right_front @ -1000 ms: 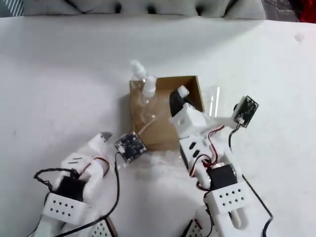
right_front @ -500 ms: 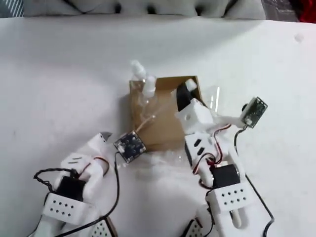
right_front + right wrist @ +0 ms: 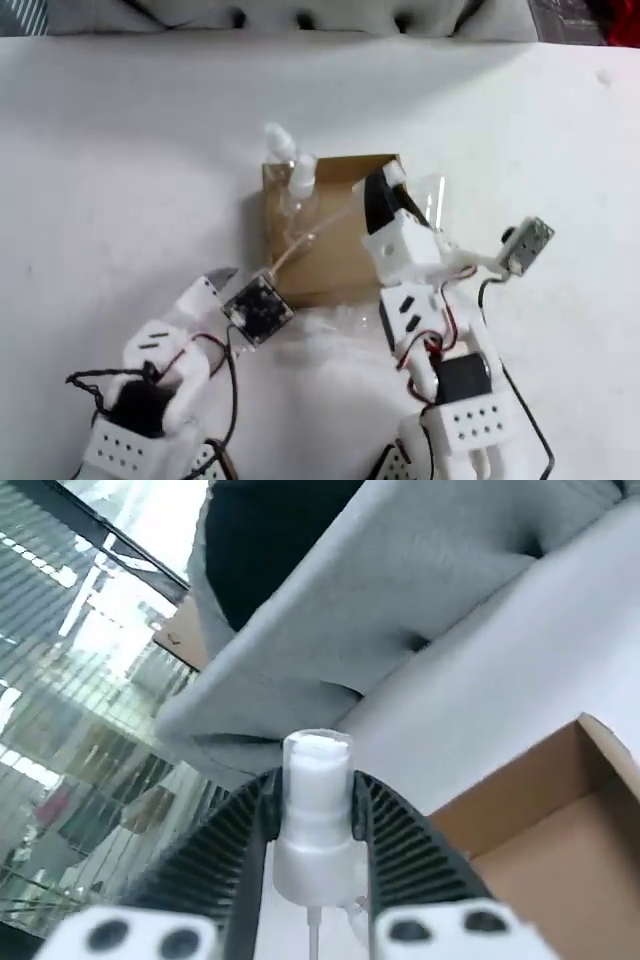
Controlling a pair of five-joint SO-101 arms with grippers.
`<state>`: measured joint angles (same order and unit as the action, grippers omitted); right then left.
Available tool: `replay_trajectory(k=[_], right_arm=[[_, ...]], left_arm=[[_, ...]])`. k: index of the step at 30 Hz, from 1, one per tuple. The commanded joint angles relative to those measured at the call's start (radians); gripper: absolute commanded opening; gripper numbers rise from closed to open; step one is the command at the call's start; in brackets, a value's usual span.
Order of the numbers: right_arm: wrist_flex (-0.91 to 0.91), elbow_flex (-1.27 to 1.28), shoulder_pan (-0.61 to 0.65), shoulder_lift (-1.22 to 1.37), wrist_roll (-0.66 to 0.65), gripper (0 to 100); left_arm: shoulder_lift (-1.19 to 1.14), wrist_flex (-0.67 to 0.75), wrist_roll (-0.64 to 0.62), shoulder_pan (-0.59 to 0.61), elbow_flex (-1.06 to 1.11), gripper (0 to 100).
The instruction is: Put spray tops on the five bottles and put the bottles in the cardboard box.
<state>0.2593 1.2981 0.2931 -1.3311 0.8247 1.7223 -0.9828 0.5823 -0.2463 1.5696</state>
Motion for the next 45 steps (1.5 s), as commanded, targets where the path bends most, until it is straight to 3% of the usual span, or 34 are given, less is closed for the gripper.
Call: replay_trajectory(k=[1, 9, 15, 26, 38, 45], right_arm=[[-0.013, 0.014, 0.021, -0.108, -0.002, 1.6], [-0.008, 0.009, 0.015, -0.093, -0.003, 1.6], [0.140, -0.025, 0.050, -0.171, -0.086, 1.5], [0.033, 0.020, 0.061, -0.107, -0.086, 1.6], [0.035, 0.008, 0.278, 0.117, -0.097, 1.6], [0.039, -0.005, 0.374, 0.180, -0.186, 1.8]], left_arm=[[0.124, -0.054, -0.014, -0.025, -0.003, 2], [0.101, -0.051, -0.012, -0.019, 0.002, 2], [0.101, -0.051, -0.012, -0.018, 0.003, 2], [0.101, -0.051, -0.012, -0.018, 0.003, 2], [0.101, -0.051, -0.012, 0.016, -0.002, 2], [0.101, -0.051, -0.012, 0.016, 0.000, 2]])
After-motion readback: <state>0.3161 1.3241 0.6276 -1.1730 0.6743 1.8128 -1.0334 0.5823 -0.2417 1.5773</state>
